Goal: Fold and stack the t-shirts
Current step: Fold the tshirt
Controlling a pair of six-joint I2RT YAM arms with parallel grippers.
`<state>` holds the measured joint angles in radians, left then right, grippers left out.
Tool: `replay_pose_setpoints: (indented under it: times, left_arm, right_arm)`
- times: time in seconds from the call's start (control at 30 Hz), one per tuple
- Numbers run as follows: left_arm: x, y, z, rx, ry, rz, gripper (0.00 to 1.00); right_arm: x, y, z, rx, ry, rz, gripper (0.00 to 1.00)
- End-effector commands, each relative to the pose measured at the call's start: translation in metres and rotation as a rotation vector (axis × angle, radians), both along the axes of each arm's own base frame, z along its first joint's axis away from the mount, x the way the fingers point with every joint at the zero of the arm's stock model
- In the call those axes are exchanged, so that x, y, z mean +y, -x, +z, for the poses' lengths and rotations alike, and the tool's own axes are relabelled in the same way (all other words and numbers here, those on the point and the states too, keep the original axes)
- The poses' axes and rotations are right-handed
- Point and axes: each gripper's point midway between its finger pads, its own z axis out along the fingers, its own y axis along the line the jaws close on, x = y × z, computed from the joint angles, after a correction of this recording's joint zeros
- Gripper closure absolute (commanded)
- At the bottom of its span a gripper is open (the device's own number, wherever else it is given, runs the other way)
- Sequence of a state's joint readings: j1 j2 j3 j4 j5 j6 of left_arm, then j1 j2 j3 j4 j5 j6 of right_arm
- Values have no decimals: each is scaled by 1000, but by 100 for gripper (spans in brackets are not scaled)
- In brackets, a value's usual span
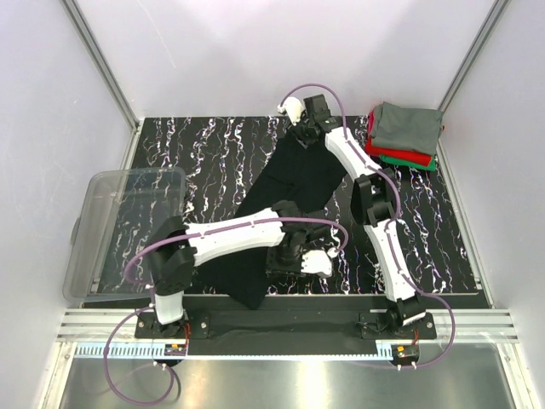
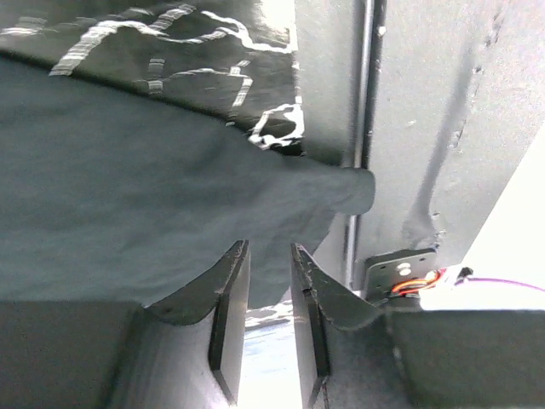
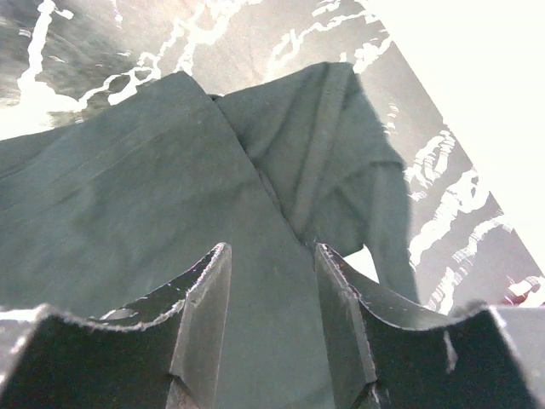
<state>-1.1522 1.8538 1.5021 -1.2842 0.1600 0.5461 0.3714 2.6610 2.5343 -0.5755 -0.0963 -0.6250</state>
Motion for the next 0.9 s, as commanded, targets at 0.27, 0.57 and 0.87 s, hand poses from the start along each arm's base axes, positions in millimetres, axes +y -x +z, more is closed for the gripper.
replay_pose_setpoints:
  times: [0.27,0.57,0.87]
  left_arm:
    - [32,-50,-19,-183,22,42,74]
    - [59,-59,-70,-148,-19,131,77]
    - [47,-65,-83,-119,-44,122,77]
  right_arm:
    - [-29,73,50,158,-81,-63,49]
    - [-46,110,-15,331,-45,-91,50]
    - [-46,89,-59,354,1,-104,50]
